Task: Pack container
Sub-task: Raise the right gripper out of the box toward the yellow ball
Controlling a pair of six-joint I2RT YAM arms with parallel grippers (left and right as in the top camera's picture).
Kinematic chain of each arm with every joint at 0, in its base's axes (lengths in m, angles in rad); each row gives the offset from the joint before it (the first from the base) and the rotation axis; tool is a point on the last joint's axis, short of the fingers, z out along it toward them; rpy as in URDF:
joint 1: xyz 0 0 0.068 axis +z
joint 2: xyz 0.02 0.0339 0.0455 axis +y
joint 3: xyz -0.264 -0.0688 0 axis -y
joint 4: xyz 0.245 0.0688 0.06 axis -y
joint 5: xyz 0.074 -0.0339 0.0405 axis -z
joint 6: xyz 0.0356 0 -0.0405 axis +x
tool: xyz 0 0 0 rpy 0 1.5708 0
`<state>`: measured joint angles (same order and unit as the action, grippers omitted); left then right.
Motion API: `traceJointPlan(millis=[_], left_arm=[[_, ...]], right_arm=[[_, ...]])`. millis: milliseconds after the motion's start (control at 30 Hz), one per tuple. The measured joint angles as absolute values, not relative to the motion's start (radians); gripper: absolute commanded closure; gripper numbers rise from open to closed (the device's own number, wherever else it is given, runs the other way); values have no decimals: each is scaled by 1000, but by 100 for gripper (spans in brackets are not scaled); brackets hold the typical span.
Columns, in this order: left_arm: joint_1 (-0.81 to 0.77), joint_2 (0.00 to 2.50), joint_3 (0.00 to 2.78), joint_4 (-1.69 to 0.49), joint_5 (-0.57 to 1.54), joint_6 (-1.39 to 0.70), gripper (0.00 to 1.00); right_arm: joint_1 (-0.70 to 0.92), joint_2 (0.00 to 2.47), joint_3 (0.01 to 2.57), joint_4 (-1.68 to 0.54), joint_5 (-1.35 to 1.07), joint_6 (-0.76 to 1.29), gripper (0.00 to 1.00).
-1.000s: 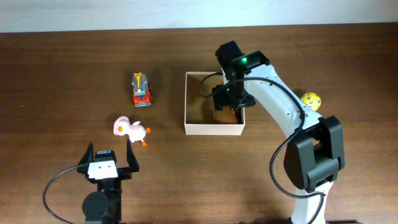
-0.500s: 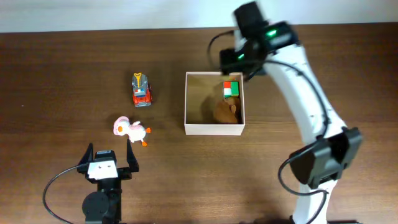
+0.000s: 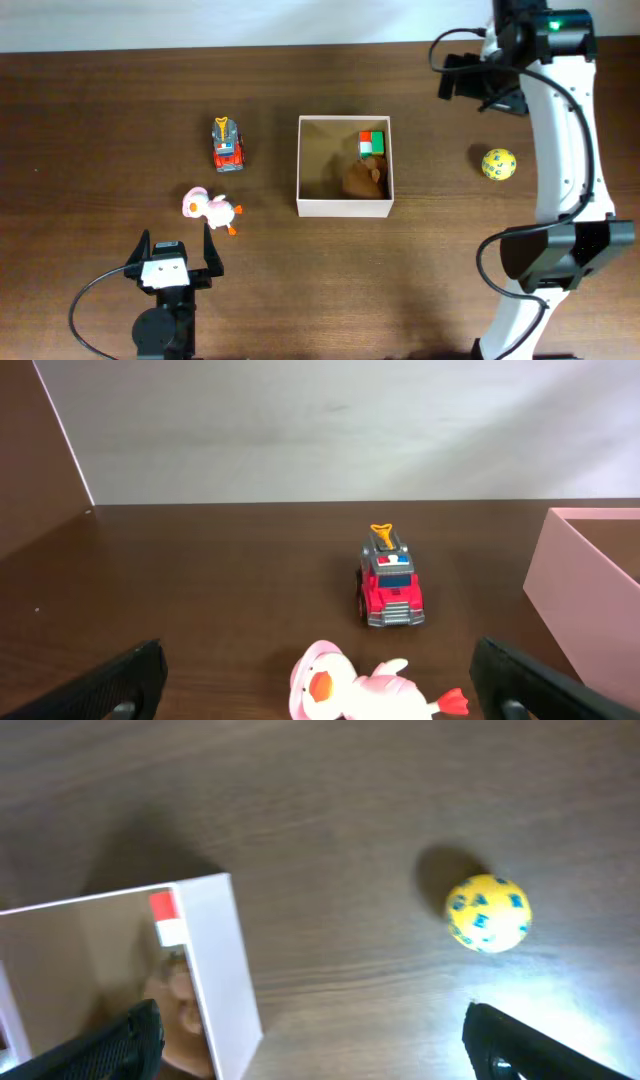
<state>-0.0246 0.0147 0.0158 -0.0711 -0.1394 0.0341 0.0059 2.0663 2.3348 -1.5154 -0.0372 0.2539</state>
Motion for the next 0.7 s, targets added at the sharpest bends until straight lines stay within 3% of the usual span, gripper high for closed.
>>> traceJointPlan(millis=[700], left_arm=[[-25, 15, 16, -71, -139, 34, 1]], right_arm=[[-74, 2066, 2335, -1530, 0, 250, 1]])
